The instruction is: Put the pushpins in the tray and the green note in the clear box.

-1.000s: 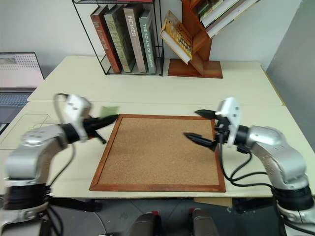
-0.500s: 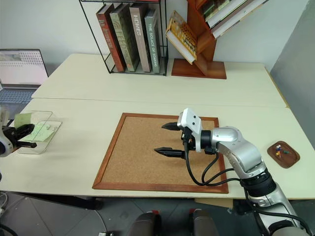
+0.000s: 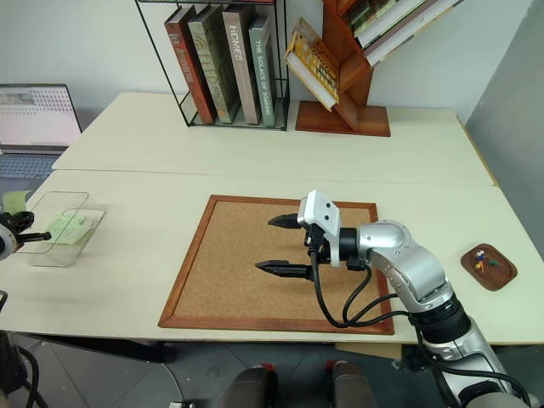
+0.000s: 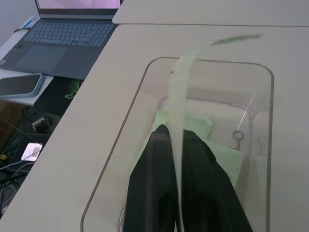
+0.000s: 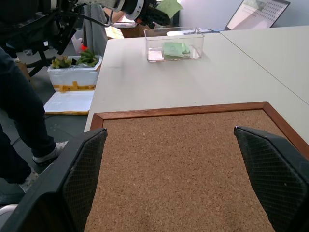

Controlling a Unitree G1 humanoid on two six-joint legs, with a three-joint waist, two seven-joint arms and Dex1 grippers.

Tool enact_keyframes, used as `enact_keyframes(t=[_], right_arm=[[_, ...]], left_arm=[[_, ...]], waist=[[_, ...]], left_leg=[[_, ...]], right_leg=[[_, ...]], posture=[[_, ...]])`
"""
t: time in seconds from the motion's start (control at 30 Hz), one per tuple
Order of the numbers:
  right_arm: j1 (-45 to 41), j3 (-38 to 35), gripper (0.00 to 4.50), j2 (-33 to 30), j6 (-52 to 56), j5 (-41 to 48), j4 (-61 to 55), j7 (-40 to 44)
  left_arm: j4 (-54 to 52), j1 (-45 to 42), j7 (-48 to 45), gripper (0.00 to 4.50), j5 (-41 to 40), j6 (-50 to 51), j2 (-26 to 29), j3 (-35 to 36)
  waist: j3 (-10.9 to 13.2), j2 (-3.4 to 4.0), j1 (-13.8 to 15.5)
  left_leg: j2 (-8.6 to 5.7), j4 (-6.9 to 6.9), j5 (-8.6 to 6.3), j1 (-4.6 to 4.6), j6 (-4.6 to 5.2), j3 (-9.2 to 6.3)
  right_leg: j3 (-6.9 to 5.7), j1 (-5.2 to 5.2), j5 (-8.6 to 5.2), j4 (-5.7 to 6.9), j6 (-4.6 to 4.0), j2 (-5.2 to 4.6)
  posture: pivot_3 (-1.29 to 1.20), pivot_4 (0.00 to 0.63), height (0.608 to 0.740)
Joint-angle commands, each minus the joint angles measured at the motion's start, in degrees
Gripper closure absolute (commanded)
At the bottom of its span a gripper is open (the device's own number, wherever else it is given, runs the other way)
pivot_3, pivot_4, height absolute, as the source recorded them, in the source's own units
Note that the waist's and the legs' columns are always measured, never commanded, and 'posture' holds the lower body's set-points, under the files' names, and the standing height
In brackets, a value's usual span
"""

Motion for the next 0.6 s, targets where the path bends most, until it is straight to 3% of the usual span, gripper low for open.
enact_keyframes(t=[0.03, 0.4, 0.6], right_arm=[[-0.2, -0.4, 0.00, 0.1, 0.0, -0.2, -2.5, -0.3], [0.0, -0.8, 0.00, 0.4, -0.1, -0.1, -2.5, -0.9], [2.2, -2.8, 0.00, 1.7, -1.7, -0.2, -3.2, -3.9]], left_arm=[[2.5, -3.2, 0.6, 3.41, -0.8, -1.4, 1.4, 0.4], [1.2, -6.3, 1.4, 1.29, -0.9, -3.8, 1.1, -0.2], [-14.0, -2.4, -1.4, 1.29, -4.5, -5.1, -1.5, 1.5]], waist=[[0.0, -0.05, 0.0], [0.0, -0.13, 0.0], [0.0, -0.16, 0.1]], left_leg=[[0.00, 0.01, 0.00, -0.02, 0.00, 0.01], [0.00, 0.05, 0.00, -0.05, -0.01, 0.01], [0.00, 0.05, 0.01, -0.08, -0.01, -0.01]], right_leg=[[0.00, -0.03, 0.00, 0.03, 0.00, 0.00], [0.00, -0.05, 0.00, 0.07, 0.00, 0.00], [0.01, -0.05, 0.13, 0.06, -0.21, -0.01]], posture=[[0.00, 0.150, 0.740], [0.00, 0.150, 0.740], [0.00, 0.150, 0.740]])
